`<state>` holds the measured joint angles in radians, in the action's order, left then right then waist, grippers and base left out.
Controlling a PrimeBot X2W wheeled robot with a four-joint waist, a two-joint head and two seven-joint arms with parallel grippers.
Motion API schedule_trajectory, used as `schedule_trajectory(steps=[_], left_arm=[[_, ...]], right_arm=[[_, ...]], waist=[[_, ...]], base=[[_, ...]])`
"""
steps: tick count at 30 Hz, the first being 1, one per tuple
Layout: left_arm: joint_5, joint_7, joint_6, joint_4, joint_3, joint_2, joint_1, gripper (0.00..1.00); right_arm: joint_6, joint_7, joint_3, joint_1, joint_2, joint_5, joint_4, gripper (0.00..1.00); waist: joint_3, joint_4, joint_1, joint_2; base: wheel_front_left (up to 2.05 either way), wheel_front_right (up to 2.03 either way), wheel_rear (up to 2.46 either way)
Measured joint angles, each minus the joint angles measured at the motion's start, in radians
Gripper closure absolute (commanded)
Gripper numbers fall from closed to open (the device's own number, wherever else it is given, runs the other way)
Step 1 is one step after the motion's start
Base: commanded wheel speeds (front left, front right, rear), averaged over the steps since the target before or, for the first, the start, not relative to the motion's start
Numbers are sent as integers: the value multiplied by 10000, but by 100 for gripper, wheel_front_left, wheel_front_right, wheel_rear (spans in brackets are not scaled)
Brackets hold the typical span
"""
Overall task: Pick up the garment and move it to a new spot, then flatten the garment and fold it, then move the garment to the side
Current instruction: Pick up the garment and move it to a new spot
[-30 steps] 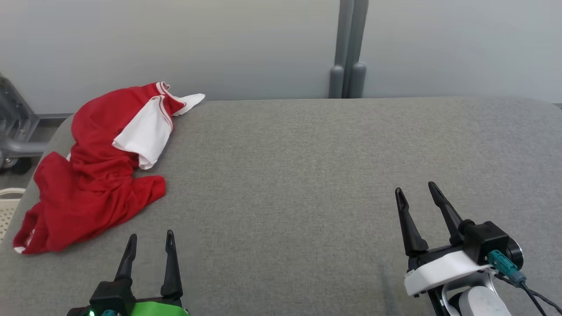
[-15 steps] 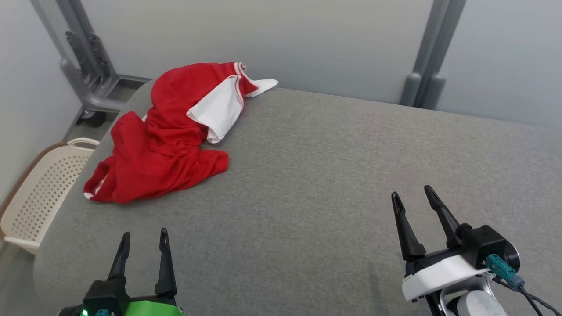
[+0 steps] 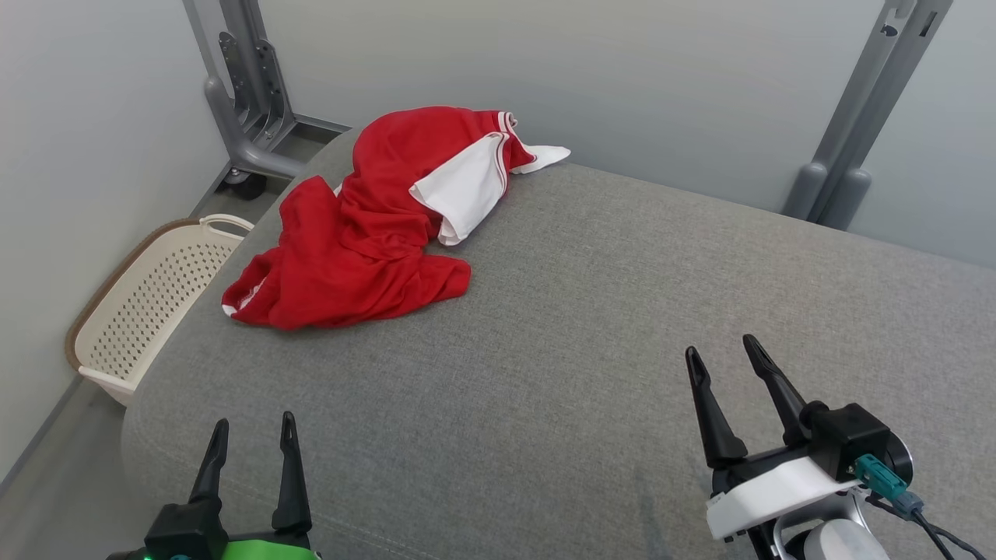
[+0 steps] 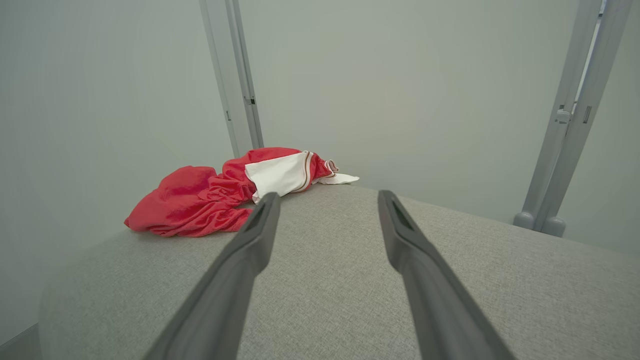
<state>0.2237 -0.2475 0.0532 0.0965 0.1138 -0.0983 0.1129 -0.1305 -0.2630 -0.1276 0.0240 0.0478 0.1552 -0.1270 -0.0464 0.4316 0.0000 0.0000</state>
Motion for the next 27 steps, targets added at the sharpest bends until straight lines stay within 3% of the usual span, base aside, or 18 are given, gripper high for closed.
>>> schedule_trajectory(steps=[12,21,27], left_arm=[[-17,222,-12,-188,151,-240,-128,0],[-42,1342,-502,-481,-222,-1394,-2452,0],[46,1887,-786,150,-485,-2040,-4296,0]], right_arm=[[0,0,69,-174,0,-23,75,0],[0,0,188,-90,-2,-90,370,0],[0,0,211,546,-8,-585,685,0]], waist=[[-22,-58,0,0],[245,0,0,0],[879,-78,0,0]], base=[[0,0,0],[0,0,0],[0,0,0]])
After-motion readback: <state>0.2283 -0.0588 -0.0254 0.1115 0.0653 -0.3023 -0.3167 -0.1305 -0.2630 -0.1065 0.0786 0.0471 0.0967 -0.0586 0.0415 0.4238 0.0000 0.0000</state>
